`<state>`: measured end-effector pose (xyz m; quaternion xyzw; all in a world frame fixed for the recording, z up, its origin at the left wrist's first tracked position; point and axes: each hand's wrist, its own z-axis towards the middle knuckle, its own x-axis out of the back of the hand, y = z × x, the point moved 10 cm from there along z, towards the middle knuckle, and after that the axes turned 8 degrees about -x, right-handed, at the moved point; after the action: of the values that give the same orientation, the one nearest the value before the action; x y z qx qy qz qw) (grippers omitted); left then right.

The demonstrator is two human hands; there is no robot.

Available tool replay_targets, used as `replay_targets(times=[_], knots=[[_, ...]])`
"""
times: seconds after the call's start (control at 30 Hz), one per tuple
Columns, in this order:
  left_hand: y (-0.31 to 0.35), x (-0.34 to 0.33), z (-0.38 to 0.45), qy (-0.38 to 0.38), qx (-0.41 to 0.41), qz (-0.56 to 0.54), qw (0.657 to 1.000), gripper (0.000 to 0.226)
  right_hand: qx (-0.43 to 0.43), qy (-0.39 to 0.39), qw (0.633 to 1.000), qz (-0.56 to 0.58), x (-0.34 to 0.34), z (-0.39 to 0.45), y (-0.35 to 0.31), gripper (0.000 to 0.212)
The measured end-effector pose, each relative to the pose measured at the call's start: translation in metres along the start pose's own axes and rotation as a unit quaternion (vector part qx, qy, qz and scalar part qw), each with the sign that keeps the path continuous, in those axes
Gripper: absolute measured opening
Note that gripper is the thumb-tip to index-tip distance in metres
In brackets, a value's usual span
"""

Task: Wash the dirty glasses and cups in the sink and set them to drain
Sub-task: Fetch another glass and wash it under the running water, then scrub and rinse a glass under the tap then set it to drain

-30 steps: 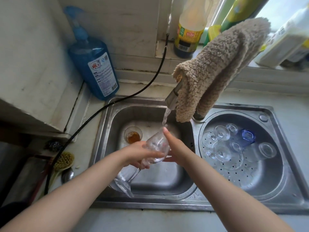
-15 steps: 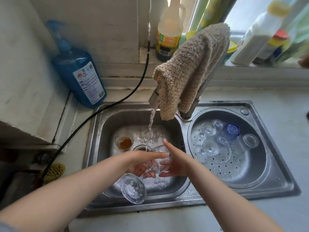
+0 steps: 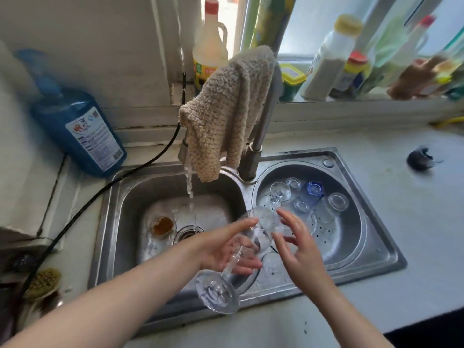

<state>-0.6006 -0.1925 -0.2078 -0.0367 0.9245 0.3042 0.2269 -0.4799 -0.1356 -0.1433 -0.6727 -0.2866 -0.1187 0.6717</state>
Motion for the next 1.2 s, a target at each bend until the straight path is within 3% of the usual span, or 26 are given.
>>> replay_targets(times=[0.07, 0.13, 0.2, 0.33, 0.47, 0.63, 0.73, 0.8, 0.9, 1.0, 1.2], knots=[[0.011, -0.033, 0.015, -0.020, 0.002, -0.007, 1.000, 0.074, 0.112, 0.018, 0.989, -0.094, 0.026, -0.019, -0.013, 0.050], [0.018, -0.064, 0.035, -0.019, -0.002, -0.006, 1.000, 0.082, 0.148, 0.032, 0.979, -0.139, 0.046, -0.029, -0.015, 0.055], [0.014, -0.088, 0.060, -0.011, 0.005, 0.000, 1.000, 0.092, 0.142, 0.046, 0.978, -0.147, 0.067, -0.029, -0.008, 0.061], [-0.009, -0.127, 0.107, 0.004, 0.079, -0.055, 0.995, 0.108, 0.076, -0.007, 0.991, -0.107, 0.091, -0.014, 0.033, 0.072], [-0.024, -0.156, 0.132, 0.017, 0.155, -0.138, 0.978, 0.087, 0.044, -0.020, 0.993, -0.107, 0.105, 0.004, 0.102, 0.082], [-0.016, -0.163, 0.172, 0.012, 0.126, -0.137, 0.982, 0.090, -0.030, -0.021, 0.999, 0.007, 0.117, 0.029, 0.146, 0.077], [-0.017, -0.156, 0.195, 0.042, 0.101, -0.160, 0.981, 0.097, -0.119, 0.061, 0.984, 0.115, 0.135, 0.051, 0.172, 0.036], [-0.018, -0.143, 0.201, 0.094, 0.076, -0.133, 0.984, 0.085, -0.170, 0.074, 0.980, 0.076, 0.136, 0.065, 0.191, 0.021], [-0.013, -0.113, 0.197, 0.182, 0.014, -0.016, 0.983, 0.053, -0.225, 0.042, 0.973, 0.038, 0.128, 0.076, 0.216, 0.021], [-0.014, -0.083, 0.186, 0.242, -0.029, 0.059, 0.968, 0.040, -0.279, 0.048, 0.959, 0.028, 0.128, 0.085, 0.236, 0.021], [-0.025, -0.061, 0.174, 0.276, -0.049, 0.032, 0.960, 0.026, -0.289, 0.059, 0.955, -0.013, 0.121, 0.094, 0.247, 0.032]])
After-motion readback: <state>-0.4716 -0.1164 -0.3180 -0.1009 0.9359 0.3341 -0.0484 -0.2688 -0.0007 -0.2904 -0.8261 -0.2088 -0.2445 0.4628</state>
